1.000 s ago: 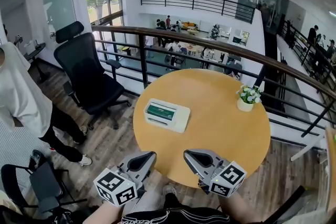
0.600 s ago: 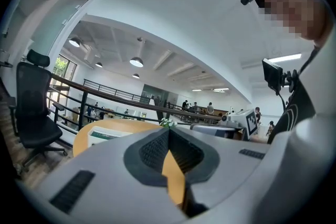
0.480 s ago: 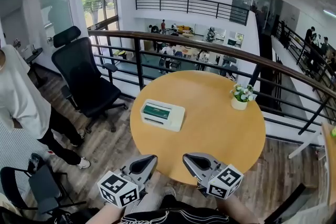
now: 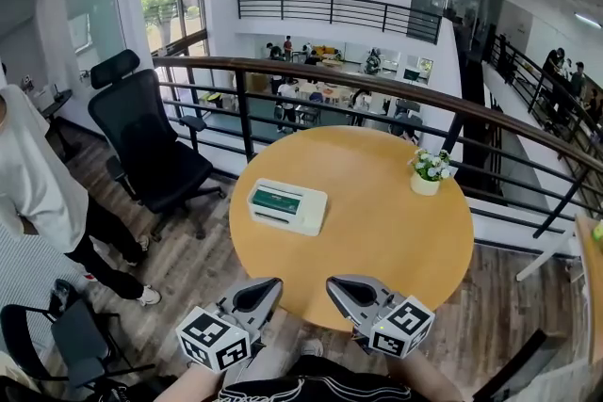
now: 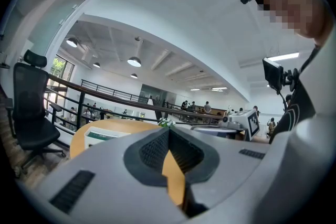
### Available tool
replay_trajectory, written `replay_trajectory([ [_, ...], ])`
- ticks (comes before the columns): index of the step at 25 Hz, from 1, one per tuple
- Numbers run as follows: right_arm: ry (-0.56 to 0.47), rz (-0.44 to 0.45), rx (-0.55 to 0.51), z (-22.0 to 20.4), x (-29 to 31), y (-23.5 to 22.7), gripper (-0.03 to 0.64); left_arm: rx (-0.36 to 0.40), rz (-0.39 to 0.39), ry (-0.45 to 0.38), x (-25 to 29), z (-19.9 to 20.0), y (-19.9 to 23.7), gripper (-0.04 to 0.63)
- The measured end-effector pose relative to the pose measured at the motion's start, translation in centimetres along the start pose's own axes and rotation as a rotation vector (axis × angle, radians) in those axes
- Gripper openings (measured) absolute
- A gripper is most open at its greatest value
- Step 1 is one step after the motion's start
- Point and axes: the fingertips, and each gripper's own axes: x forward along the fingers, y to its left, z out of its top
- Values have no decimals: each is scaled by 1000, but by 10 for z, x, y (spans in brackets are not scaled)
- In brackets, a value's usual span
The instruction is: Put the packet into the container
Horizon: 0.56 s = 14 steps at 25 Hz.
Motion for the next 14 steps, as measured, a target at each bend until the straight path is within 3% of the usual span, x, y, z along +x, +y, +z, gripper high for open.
replay_trajectory([
  [14, 13, -13, 2, -5, -6, -2, 5, -14, 2, -4, 3, -3, -1, 6],
])
